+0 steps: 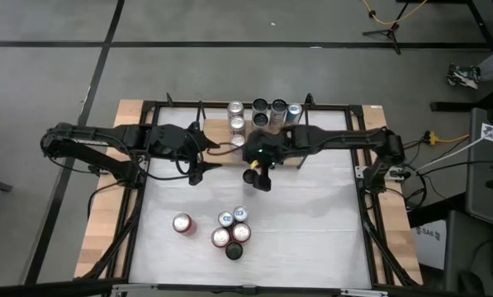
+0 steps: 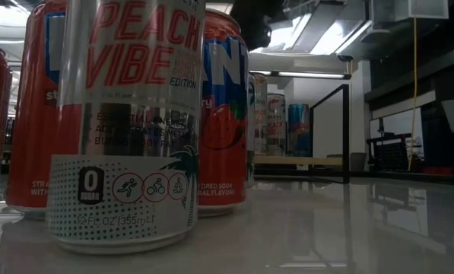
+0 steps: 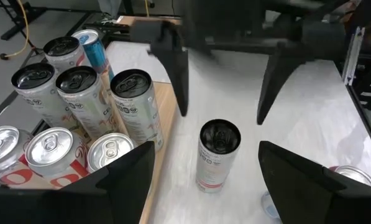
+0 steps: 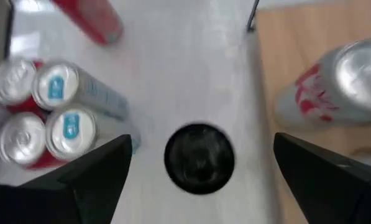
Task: Place canned beverage on shelf
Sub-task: Put the white pink soda can onto the shelf aligned with the other white pink soda cans
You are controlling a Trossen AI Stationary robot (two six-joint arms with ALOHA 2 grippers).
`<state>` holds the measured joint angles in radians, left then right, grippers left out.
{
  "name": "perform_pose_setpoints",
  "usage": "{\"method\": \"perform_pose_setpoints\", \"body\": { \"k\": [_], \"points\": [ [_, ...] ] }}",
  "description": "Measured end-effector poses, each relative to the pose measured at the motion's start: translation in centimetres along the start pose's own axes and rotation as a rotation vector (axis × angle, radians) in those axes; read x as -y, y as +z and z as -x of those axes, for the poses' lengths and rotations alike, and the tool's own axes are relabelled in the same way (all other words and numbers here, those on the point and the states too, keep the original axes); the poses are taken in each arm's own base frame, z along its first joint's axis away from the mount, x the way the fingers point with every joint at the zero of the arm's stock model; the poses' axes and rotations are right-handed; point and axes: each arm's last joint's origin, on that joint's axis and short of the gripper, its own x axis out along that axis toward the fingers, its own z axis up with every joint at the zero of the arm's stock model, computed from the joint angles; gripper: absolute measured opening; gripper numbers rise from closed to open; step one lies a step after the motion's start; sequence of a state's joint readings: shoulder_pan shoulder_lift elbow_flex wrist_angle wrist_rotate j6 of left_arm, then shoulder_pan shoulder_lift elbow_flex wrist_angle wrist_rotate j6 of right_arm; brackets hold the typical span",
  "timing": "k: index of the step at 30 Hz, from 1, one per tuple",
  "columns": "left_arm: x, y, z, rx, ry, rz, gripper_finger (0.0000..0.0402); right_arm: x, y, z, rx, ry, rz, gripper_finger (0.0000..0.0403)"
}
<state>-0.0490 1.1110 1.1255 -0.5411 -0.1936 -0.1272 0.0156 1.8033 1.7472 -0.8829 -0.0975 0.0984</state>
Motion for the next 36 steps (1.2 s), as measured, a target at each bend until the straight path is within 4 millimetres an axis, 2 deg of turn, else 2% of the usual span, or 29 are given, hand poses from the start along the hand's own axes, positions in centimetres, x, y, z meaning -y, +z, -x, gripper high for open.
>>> {"method": "perform_pose_setpoints", "body": {
  "k": [8,19,32,36],
  "points": [
    [0.0,0.0,0.0,0.0,0.0,0.0,0.0279,0.2,-0.1,-3.2,-0.142,-0.009,0.017,0.0388],
    [0.0,0.0,0.0,0.0,0.0,0.0,0.0279,0.2,-0.3,-3.4,-0.164,-0.011,0.016,0.0388],
    [0.0,-0.1,0.0,-0.009,0.001,-0.003,0.0279,0.5,-1.0,-5.9,-0.242,-0.019,0.008,0.0388],
    [0.0,-0.1,0.0,-0.01,0.001,-0.004,0.0279,0.6,-0.9,-6.1,-0.24,-0.02,0.009,0.0388]
  ]
}}
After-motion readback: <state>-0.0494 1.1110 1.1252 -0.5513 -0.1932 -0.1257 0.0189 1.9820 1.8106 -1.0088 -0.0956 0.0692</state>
